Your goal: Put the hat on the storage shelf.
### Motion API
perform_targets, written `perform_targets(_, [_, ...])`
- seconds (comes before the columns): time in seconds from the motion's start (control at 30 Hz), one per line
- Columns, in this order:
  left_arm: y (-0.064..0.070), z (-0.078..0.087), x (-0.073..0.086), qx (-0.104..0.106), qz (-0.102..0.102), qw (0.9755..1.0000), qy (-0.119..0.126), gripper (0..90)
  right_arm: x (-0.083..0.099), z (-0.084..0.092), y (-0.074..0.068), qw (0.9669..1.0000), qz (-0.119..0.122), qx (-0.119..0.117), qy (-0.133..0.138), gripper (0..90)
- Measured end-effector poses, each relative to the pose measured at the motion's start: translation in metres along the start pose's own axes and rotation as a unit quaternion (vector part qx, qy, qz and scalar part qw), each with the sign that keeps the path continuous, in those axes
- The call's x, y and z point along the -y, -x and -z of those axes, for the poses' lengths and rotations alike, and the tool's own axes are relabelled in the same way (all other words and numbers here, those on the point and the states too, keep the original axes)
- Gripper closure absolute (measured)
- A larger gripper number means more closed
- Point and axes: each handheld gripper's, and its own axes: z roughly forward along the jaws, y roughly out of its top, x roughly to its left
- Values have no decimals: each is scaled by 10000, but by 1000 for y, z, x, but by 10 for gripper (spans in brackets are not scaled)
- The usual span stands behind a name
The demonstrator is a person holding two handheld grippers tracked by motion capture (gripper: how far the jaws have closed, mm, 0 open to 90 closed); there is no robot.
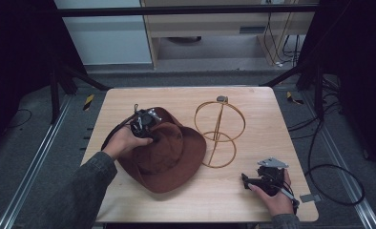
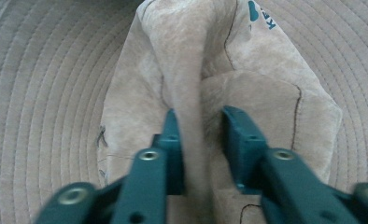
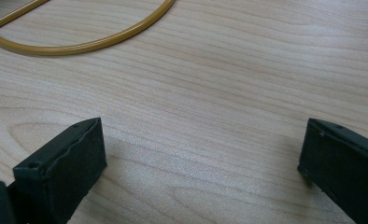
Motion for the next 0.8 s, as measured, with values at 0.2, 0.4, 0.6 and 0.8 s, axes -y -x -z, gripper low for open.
perform_targets(0.2, [-1, 3, 3, 78, -7, 9999, 72, 864, 0, 0, 0, 10000, -7, -1, -1, 7])
perform_targets(0.4, [-3, 11, 8, 44, 23, 9996, 266, 887, 0, 0, 0, 10000, -3, -1, -1, 7])
perform_targets(0.6, [1, 32, 16, -109, -24, 9988, 470, 887, 0, 0, 0, 10000, -10, -6, -2, 7])
perform_targets(0.8, [3, 57, 27, -260, -27, 9971, 721, 887, 0, 0, 0, 10000, -7, -1, -3, 7])
